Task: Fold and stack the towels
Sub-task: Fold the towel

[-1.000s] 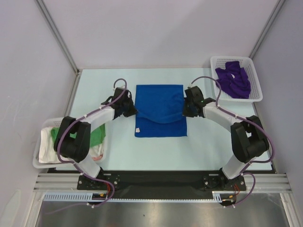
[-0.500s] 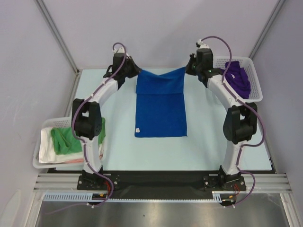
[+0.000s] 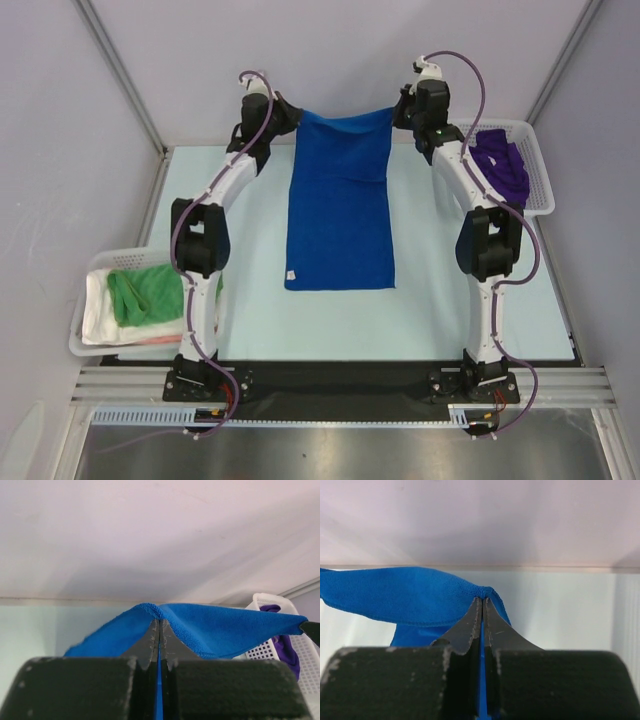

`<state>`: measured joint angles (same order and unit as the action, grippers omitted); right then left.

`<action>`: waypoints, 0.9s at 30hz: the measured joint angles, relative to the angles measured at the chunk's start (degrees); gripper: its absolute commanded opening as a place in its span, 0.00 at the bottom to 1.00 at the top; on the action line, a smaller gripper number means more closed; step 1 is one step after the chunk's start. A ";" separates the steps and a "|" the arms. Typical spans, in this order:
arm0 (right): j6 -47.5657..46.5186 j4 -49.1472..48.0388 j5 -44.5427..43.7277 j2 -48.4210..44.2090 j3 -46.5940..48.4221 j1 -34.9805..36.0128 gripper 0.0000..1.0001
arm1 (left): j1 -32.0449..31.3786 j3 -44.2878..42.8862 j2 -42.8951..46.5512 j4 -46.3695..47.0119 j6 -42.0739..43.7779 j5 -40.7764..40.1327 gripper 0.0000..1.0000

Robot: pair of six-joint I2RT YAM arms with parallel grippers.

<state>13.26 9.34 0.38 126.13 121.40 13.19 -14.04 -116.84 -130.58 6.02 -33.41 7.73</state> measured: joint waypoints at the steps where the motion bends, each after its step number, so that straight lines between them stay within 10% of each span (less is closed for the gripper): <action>1: -0.17 -0.44 0.00 0.00 0.11 0.00 0.00 | 0.02 0.00 -0.02 0.70 -0.02 0.00 0.00; 27: -0.39 -4.44 0.07 -3.54 -6.19 -0.68 0.00 | 0.72 15.45 10.95 9.66 -0.22 -0.24 0.00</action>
<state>12.86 4.91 0.45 122.58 115.22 12.51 -13.32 -101.38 -119.63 15.68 -33.63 7.49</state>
